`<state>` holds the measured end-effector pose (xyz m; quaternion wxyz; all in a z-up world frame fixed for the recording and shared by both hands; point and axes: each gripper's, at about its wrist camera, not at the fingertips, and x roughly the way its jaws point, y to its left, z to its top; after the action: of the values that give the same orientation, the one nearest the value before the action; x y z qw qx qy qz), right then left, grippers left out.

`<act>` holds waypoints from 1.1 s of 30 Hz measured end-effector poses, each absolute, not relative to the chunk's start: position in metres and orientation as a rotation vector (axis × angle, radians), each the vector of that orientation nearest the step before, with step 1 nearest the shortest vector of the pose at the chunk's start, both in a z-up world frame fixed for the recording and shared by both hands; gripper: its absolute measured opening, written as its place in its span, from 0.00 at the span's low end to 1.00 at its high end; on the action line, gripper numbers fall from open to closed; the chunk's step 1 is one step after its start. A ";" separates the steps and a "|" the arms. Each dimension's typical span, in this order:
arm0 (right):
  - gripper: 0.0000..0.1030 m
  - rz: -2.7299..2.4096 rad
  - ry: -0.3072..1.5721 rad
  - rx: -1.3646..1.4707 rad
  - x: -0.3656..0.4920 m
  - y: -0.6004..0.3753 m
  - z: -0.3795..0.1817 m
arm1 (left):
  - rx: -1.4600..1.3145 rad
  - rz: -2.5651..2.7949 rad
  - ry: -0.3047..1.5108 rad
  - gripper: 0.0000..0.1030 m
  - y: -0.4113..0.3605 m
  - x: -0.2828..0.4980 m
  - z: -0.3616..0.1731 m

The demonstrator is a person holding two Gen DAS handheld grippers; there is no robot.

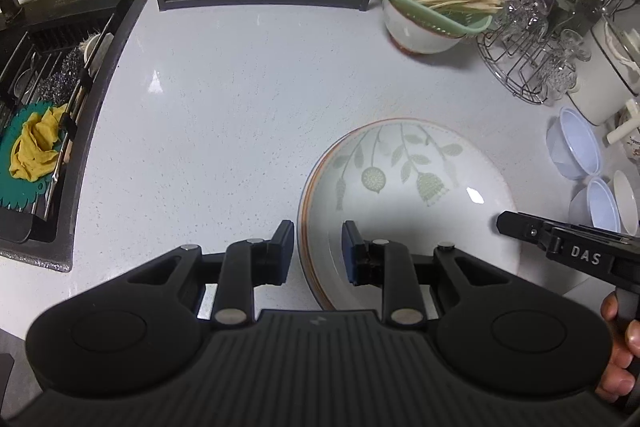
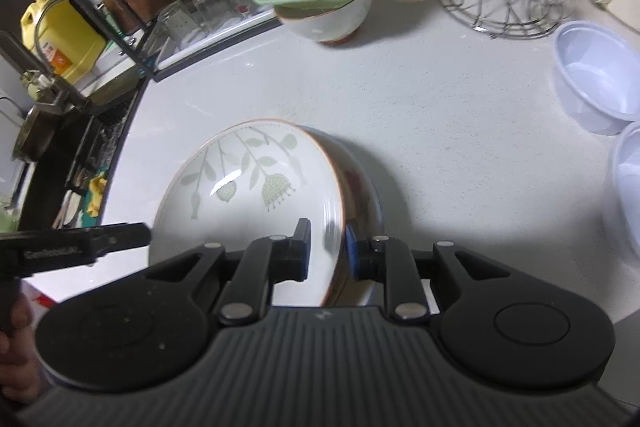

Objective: Organize plates and bowls
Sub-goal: 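Lower the leaf-pattern plate onto the plate stack with both grippers, then open both grippers and lift them away from the plate stack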

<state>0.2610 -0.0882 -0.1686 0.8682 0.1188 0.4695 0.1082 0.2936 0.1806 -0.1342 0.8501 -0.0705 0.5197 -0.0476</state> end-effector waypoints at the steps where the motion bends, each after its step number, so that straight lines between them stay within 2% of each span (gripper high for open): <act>1: 0.21 0.217 0.973 0.240 0.260 -0.088 -0.168 | -0.149 -0.106 1.090 0.28 0.180 0.292 -0.132; 12: 0.21 0.233 0.863 0.255 0.232 -0.093 -0.149 | -0.176 -0.151 1.020 0.28 0.168 0.269 -0.099; 33: 0.21 0.255 0.599 0.233 0.139 -0.144 -0.044 | -0.213 -0.211 0.855 0.28 0.111 0.178 -0.012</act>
<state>0.1389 -0.1444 -0.0437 0.9409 0.1141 0.2935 0.1248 0.1777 0.1110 -0.0122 0.8992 -0.1031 0.4129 -0.1018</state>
